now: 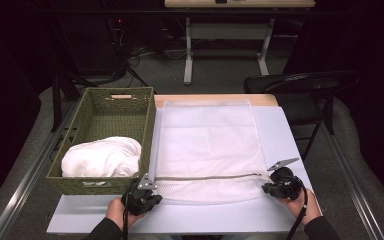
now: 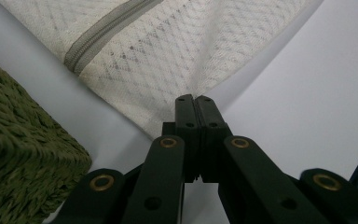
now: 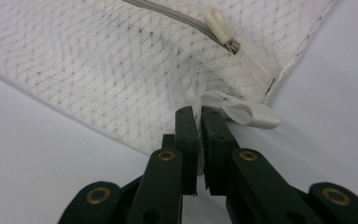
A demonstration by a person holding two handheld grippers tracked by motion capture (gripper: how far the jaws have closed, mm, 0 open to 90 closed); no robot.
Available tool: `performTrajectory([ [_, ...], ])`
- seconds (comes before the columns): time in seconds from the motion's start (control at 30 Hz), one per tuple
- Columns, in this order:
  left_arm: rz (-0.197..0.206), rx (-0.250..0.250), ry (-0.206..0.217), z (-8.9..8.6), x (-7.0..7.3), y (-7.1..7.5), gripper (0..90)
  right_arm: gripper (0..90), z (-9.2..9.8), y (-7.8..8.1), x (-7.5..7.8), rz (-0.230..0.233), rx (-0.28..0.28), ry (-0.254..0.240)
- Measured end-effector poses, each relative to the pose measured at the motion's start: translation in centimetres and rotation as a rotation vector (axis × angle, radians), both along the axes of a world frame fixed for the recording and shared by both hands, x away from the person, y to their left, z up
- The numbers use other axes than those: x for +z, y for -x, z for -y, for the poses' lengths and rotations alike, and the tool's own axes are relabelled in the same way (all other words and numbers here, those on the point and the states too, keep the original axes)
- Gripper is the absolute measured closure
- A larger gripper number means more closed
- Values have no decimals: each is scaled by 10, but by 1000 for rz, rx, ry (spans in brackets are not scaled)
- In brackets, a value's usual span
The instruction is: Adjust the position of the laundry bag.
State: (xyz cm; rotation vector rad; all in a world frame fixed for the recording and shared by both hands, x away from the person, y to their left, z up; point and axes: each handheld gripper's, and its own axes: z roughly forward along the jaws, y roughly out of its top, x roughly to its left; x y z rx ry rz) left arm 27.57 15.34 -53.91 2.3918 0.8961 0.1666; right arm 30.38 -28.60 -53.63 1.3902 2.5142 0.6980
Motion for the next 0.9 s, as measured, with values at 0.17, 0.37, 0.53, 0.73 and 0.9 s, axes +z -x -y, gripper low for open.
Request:
performTrajectory([
  [0.17,-1,-4,-7,1,-1,0,890,864,1,0,0,3,4,0],
  [0.37,11,5,-16,2,-1,0,889,864,1,0,0,2,6,-1],
  [0.53,8,1,-17,2,-1,-1,887,865,1,1,0,-1,3,1],
  [0.73,-23,-45,-24,4,0,0,621,541,6,6,2,-2,18,-26],
  [0.9,49,-133,-8,12,12,12,353,205,15,12,10,40,14,-39],
])
